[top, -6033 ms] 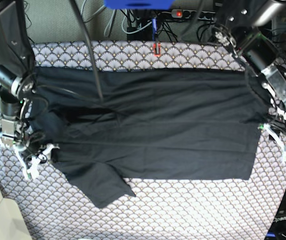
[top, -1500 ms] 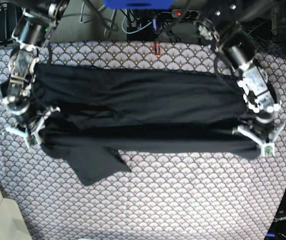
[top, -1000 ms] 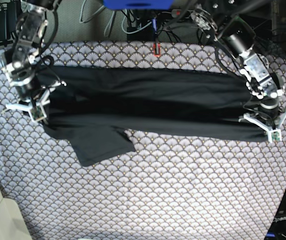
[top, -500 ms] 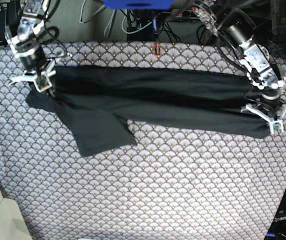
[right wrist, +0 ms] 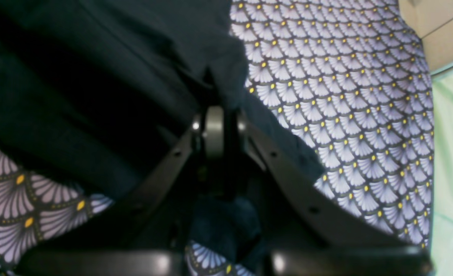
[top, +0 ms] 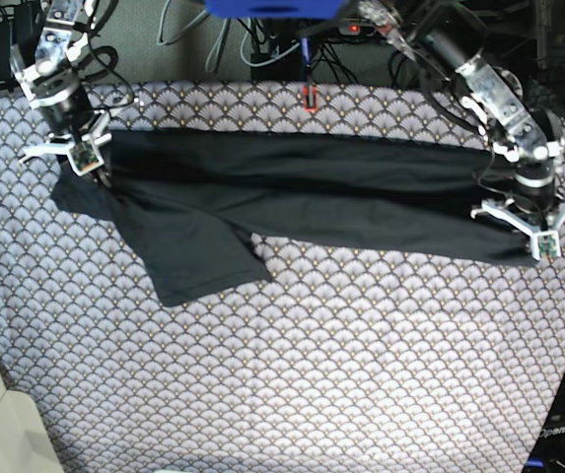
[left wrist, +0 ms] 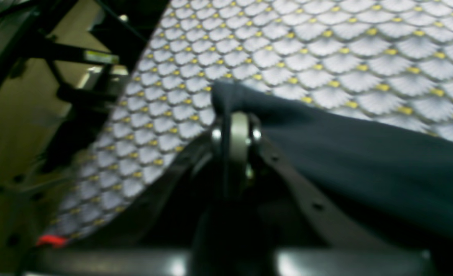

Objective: Fold the T-shirt properly
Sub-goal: 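Lower the folded edge onto the shirt and open both grippers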

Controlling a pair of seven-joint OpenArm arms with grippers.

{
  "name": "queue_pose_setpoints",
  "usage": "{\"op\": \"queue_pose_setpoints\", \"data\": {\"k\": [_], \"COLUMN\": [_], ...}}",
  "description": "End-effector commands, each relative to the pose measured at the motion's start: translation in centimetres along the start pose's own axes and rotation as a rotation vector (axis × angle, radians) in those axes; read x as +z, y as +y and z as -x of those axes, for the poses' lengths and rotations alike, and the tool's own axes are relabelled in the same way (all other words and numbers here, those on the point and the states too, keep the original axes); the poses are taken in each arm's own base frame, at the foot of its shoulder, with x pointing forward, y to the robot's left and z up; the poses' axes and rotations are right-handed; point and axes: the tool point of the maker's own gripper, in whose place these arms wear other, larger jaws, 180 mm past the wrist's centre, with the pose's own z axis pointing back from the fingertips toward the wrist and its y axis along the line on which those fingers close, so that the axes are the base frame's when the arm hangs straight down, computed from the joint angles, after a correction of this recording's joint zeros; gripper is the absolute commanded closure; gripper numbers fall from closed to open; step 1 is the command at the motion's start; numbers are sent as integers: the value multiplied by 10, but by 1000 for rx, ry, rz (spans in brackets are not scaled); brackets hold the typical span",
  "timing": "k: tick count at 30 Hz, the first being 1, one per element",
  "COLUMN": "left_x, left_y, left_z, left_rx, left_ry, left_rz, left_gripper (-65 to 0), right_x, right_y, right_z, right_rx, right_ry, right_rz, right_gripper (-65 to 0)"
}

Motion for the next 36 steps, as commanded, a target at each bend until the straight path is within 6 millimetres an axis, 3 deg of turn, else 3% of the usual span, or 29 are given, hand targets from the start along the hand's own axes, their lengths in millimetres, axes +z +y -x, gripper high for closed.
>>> {"op": "queue_pose_setpoints", "data": {"k": [1, 8, 14, 18, 23, 32, 36], "left_x": [3, 6, -8, -20, -20, -17, -17], "left_y": [14, 26, 28, 28, 31, 33, 33], "left_z": [-16, 22, 52, 50, 47, 52, 53], "left_rx": [6, 54, 74, 94, 89, 80, 76], "left_ry": [-59, 23, 95, 92, 88, 103, 109], "left_rz": [-39, -26, 8, 18, 13, 11, 11], "left_gripper": [0, 0, 0, 0, 0, 0, 0], "right_x": [2, 1, 1, 8, 17, 26, 36], "right_y": [-6, -3, -3, 4, 9, -11, -4], "right_z": [-8, -2, -2, 7, 11, 17, 20], "right_rx": [1, -11, -10, -18, -68, -72, -80], "right_ry": [-39, -27, -26, -4, -12, -10, -21], "right_rz": [15, 9, 8, -6, -19, 26, 13], "right_gripper": [-6, -6, -6, -6, -6, -6, -6]}}
